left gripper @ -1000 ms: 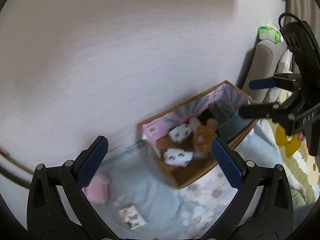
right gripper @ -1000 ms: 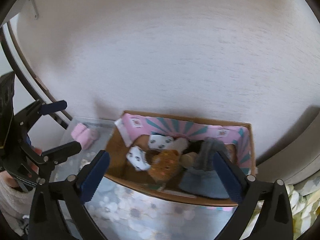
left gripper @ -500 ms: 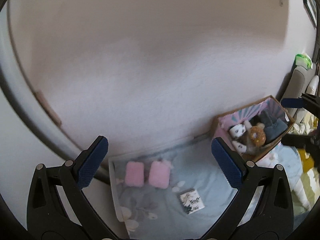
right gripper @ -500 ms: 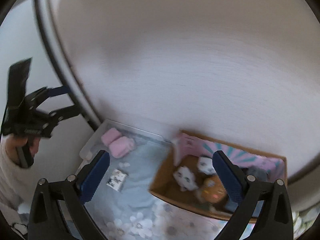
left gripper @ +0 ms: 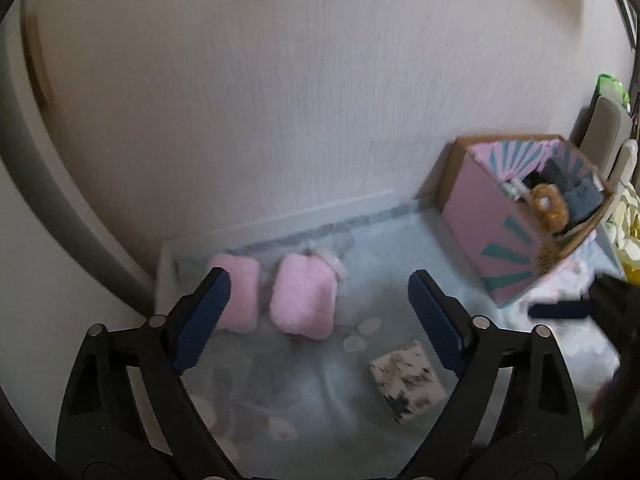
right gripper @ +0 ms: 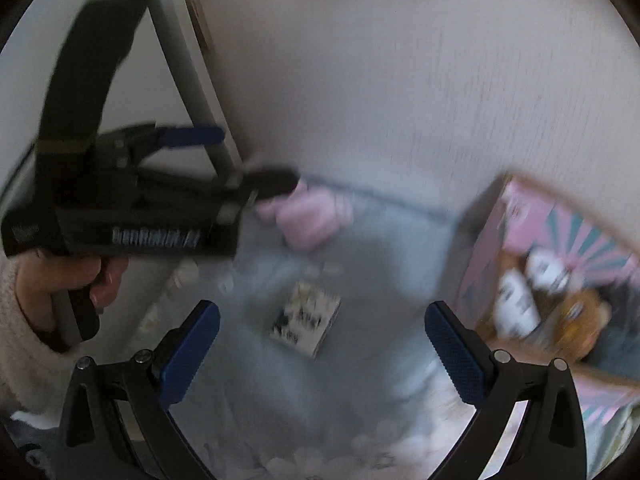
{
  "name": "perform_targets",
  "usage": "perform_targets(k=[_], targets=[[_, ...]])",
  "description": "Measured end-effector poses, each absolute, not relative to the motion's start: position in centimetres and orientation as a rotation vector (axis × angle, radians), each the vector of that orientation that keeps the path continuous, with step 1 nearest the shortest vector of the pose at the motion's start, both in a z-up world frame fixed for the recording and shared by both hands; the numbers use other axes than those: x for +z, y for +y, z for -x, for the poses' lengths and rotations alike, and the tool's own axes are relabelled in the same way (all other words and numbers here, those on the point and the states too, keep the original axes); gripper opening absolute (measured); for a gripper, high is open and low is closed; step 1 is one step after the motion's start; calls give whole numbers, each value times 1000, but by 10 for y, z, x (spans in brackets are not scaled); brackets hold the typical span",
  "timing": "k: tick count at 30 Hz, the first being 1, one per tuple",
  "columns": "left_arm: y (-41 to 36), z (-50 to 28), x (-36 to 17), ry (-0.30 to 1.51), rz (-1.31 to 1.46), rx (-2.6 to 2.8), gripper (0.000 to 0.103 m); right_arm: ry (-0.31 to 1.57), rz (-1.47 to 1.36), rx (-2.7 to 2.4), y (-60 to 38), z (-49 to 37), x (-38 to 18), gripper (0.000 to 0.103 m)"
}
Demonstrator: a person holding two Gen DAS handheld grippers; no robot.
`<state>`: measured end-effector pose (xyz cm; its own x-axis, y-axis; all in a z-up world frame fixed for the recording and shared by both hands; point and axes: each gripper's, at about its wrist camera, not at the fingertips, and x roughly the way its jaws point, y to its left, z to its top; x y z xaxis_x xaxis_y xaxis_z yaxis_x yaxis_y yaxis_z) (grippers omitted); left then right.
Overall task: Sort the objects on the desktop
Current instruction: 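Move both open tools back over the plastic bin, then grasp a pink fuzzy slipper with the left tool while the right tool grasps the white tissue pack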
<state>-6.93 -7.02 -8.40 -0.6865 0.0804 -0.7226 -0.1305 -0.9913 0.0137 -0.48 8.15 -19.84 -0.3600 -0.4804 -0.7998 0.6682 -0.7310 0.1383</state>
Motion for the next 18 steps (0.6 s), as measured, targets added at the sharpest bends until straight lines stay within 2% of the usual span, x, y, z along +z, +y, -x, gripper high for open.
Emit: perform_targets(k=[2, 9, 14, 16, 18], targets=[[-69, 82, -105, 100, 1202, 2776, 81, 256, -1168, -2133, 73, 0, -219, 102], [-69, 109, -148, 166, 1215, 2744, 78, 259, -1164, -2218, 51, -2, -253, 98], [-72, 116, -162, 190, 1236, 2717, 75, 279, -1171, -2230, 40, 4, -264, 88], [-75, 117, -167, 163, 1244, 2706, 71, 284, -1177, -2230, 39, 5, -269, 84], [-76, 116, -170, 144, 1252, 2694, 58, 290, -1193, -2220, 37, 7, -274, 77]])
